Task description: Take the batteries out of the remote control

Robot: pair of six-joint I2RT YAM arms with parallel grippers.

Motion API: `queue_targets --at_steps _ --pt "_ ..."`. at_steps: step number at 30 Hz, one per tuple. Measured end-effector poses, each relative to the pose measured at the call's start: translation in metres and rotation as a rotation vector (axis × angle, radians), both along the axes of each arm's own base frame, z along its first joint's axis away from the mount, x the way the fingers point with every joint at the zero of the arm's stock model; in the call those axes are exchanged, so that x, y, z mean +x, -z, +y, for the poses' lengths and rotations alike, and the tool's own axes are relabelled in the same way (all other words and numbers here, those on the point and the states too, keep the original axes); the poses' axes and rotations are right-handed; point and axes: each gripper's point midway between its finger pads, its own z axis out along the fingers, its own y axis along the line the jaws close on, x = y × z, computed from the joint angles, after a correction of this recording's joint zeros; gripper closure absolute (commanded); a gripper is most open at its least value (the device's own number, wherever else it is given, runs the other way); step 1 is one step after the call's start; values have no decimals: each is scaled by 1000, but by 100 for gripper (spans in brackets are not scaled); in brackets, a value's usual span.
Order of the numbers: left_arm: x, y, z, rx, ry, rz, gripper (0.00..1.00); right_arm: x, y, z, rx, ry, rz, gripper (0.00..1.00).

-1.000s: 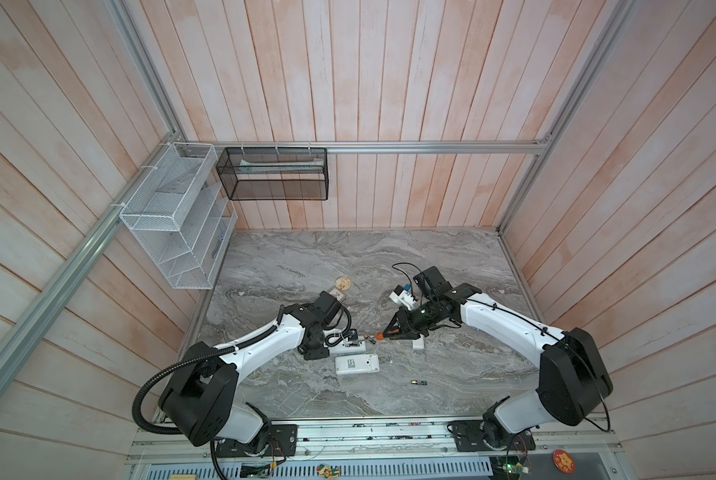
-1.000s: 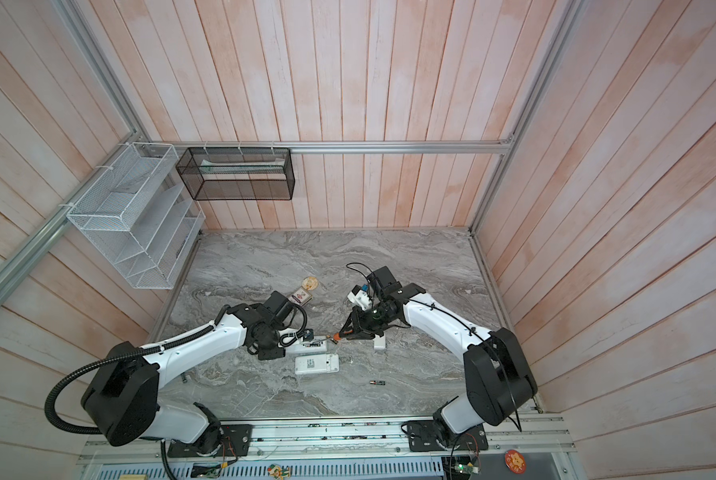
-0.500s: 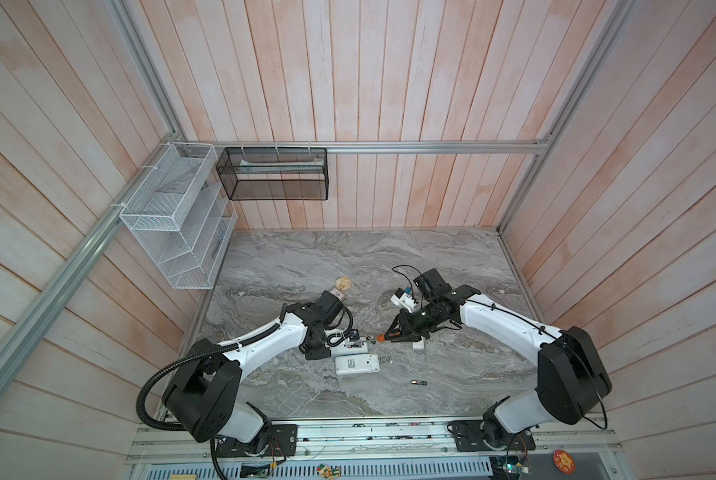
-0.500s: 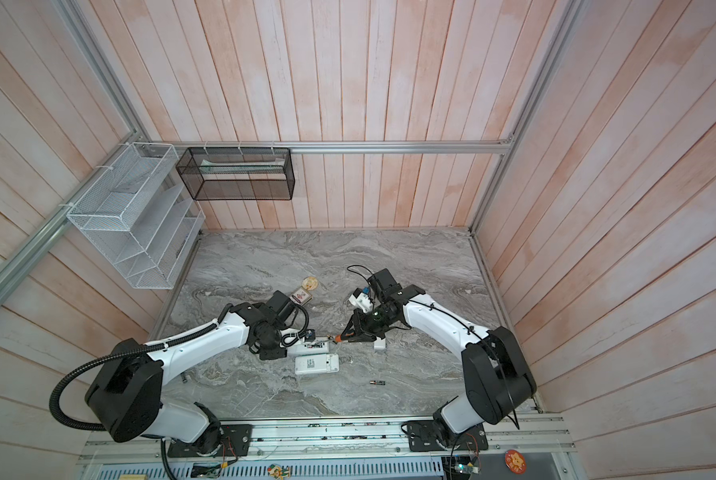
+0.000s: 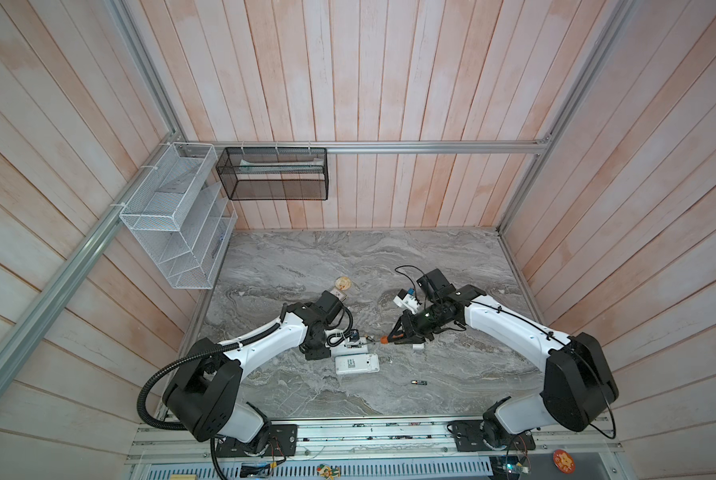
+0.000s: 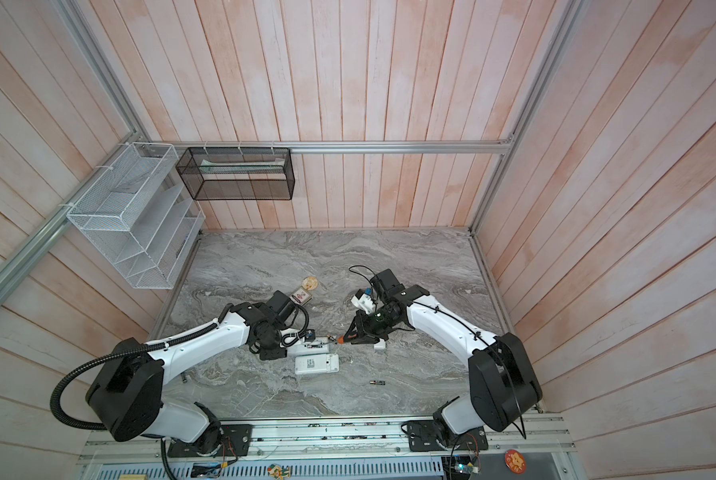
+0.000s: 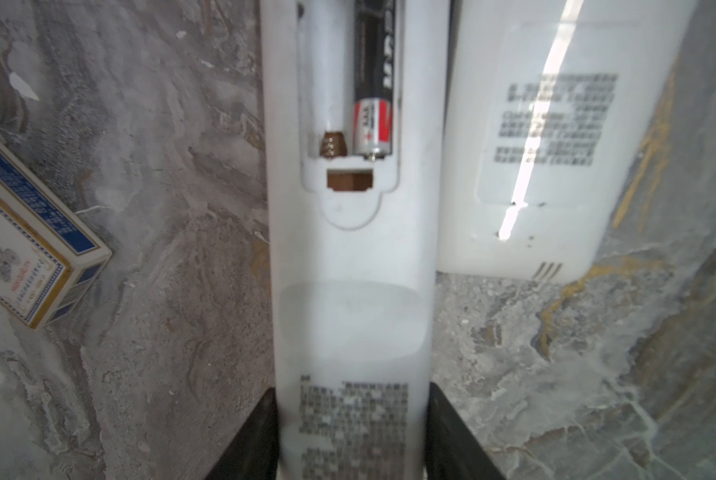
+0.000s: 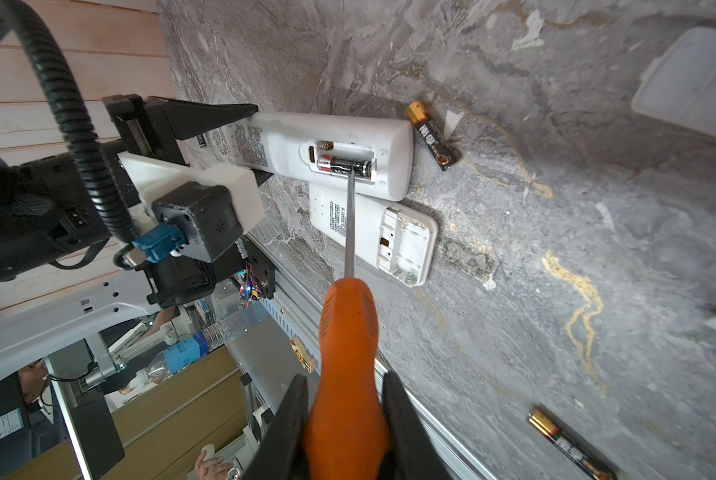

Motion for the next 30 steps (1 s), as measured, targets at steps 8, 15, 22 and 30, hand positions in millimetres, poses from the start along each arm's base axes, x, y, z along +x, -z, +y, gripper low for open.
queue_targets --at_steps 8,15,22,30 --pt "1 0 -1 0 -8 3 100 0 1 -1 5 2 -1 95" --pt "1 0 -2 -2 -12 2 100 1 3 -3 20 11 13 95" --pt "-1 -1 -1 13 -14 0 100 -2 7 -4 30 -2 32 96" --pt "-2 -1 0 33 -18 -7 100 -3 7 -3 17 -40 50 96"
